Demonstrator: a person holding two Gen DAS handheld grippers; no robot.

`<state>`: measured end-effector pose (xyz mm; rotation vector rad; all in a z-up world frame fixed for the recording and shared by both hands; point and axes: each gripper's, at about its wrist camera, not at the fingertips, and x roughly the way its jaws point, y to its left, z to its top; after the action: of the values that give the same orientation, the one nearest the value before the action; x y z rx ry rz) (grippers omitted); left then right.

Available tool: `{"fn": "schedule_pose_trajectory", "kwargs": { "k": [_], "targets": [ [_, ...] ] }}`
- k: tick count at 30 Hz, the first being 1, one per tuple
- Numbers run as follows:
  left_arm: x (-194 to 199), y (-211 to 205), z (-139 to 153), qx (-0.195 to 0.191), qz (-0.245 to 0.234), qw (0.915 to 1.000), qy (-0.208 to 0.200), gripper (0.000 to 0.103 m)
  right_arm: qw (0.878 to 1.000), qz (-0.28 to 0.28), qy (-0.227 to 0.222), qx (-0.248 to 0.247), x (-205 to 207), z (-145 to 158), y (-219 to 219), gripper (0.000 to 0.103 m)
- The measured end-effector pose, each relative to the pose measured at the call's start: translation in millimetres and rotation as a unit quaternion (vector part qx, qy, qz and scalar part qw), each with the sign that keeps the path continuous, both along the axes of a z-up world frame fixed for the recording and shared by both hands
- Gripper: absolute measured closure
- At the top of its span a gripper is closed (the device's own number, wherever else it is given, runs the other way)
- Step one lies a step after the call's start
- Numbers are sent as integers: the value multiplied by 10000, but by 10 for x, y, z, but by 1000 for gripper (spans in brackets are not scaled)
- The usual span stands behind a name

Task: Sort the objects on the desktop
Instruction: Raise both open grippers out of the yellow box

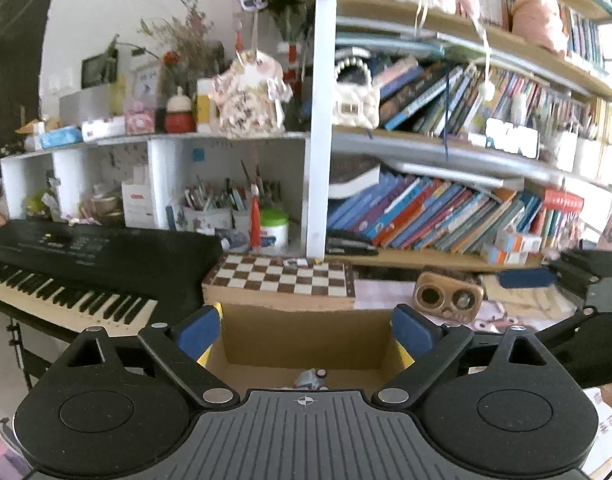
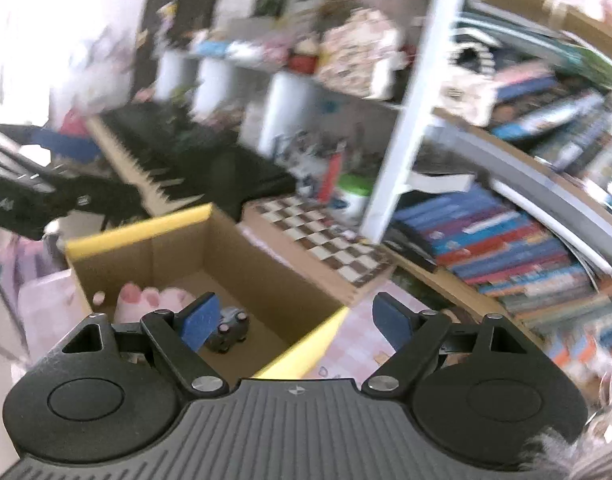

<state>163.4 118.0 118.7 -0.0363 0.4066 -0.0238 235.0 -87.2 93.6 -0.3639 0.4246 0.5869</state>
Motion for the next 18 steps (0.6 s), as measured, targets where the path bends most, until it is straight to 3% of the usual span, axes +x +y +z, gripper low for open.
{"fn": "schedule_pose_trajectory", "kwargs": {
  "k": [9, 18],
  "targets": [
    [-503, -1, 98, -176, 214, 9989, -382, 6, 9921, -976, -398, 681, -576, 146, -432, 20],
    [-946, -129, 17, -206, 284, 9978, -566, 6, 9772, -1772, -394, 1105, -1191, 9, -652, 20]
  ]
}}
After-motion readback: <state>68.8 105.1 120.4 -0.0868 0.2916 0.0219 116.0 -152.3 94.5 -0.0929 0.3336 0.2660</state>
